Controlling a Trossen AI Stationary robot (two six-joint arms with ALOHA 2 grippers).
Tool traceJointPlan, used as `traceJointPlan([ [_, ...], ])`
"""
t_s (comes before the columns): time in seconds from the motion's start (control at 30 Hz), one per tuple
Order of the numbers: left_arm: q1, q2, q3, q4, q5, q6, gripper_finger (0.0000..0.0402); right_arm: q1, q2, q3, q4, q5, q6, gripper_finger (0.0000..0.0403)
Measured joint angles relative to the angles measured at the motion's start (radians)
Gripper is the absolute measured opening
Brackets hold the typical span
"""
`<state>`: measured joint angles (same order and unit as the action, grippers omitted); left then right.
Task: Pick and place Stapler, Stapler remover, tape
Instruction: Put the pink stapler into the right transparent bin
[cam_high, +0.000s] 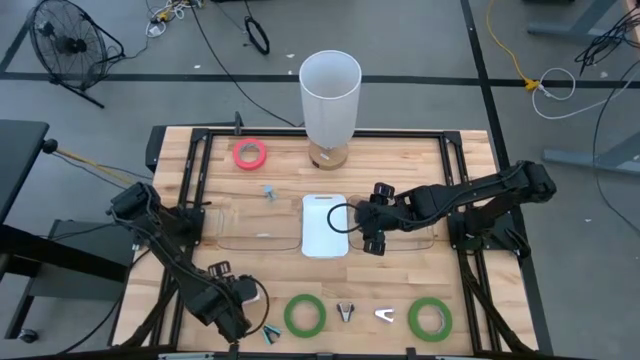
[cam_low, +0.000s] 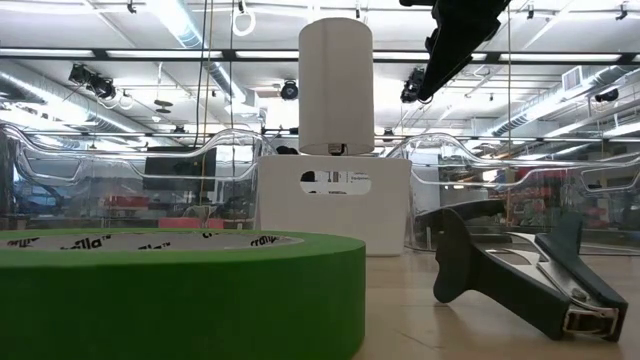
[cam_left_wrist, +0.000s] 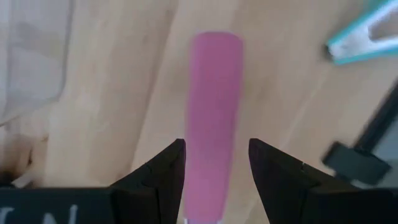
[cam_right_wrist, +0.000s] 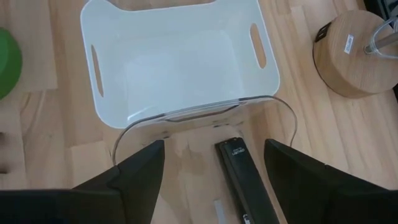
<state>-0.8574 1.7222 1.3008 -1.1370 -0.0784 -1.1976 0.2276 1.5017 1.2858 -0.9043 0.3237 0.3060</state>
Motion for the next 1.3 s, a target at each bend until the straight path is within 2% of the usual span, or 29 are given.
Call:
traceJointPlan([
  [0.27, -0.036, 0.000, -0.063, 0.023, 0.021, -0.105, 0.0181, 0.003, 0.000, 0.000, 0.000, 0.000, 0.000, 0.0274],
  [0.43, -0.045, -0.001, -0.068, 0.043, 0.011, -0.107, 0.0181, 0.003, 0.000, 0.000, 0.004, 0.000, 0.000, 0.0274],
  [0.67, -0.051, 0.005, -0.067, 0.093, -0.058, -0.108, 0.0181, 0.003, 0.000, 0.000, 0.006, 0.000, 0.000, 0.0274],
  [0.87, -0.051, 0.057, -0.067, 0.085, -0.055, -0.098, 0.0181, 0.003, 0.000, 0.000, 0.007, 0.000, 0.000, 0.0274],
  [0.97, -0.049, 0.077, -0.067, 0.086, -0.054, -0.046, 0.0181, 0.003, 0.000, 0.000, 0.013, 0.000, 0.001, 0.0274],
  [1.13, -0.048, 0.080, -0.067, 0.084, -0.052, -0.028, 0.0149, 0.003, 0.000, 0.000, 0.033, -0.003, 0.012, 0.0274],
  [1.3, -0.044, 0.080, -0.067, 0.085, -0.051, -0.021, 0.0147, 0.004, 0.000, 0.000, 0.035, -0.059, 0.026, 0.0274],
])
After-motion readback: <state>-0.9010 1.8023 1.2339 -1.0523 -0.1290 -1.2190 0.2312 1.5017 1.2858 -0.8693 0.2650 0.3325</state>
